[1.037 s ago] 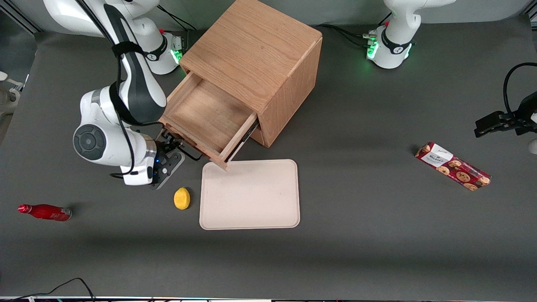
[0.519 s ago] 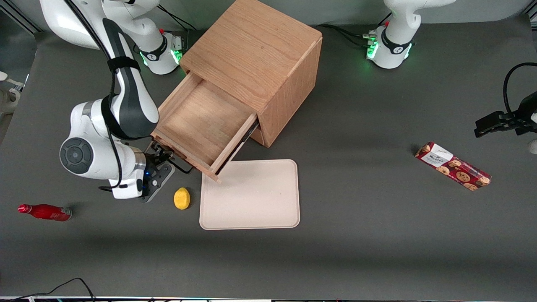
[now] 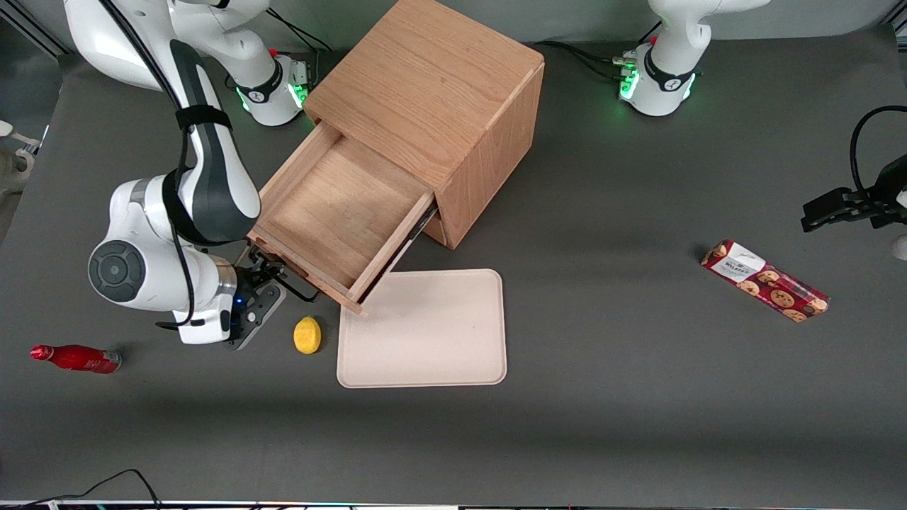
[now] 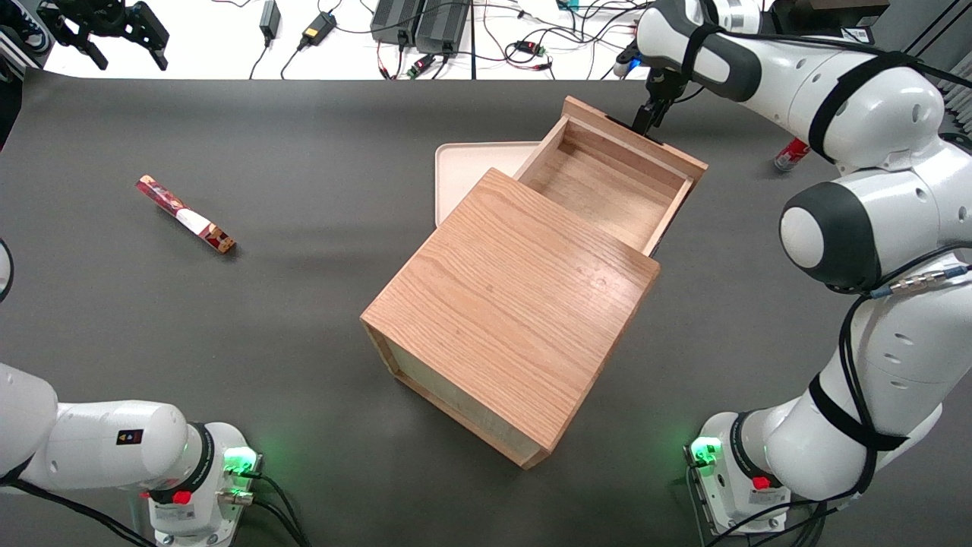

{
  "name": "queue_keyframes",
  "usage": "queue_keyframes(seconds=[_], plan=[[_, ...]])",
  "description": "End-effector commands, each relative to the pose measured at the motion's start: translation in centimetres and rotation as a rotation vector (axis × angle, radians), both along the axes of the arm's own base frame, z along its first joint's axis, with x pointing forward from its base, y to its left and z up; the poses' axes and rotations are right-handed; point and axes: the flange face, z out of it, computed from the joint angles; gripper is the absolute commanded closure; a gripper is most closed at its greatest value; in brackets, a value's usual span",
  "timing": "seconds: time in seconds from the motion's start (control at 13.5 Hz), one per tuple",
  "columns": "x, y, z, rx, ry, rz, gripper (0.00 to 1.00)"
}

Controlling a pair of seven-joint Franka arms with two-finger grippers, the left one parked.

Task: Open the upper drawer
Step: 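Pull the handle outward with the right gripper, sliding the drawer open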

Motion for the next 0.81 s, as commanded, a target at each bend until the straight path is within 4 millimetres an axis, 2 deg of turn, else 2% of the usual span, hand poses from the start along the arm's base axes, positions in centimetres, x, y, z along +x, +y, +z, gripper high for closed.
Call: queue_keyframes(seconds=[0.0,0.15,0.3,0.37,0.52,0.67,0.74], plan=[[1.5,0.3,2.6,0.007,-0.049,0.012,0.0],[1.7,0.6,5.2,0.014,-0.06,0.014,0.0],[1.2,0.5,8.8,0.008,-0.035,-0.041,0.0],[0.2,0.4,10.9,0.008,-0.018,-0.102,0.0],[-2.3,-0.5,16.0,0.0,-0.018,-0.337,0.0],[-4.7,-3.0,18.8,0.004,-0.02,-0.496,0.0],[-5.8,-4.5,19.6,0.004,-0.014,-0.571,0.0]])
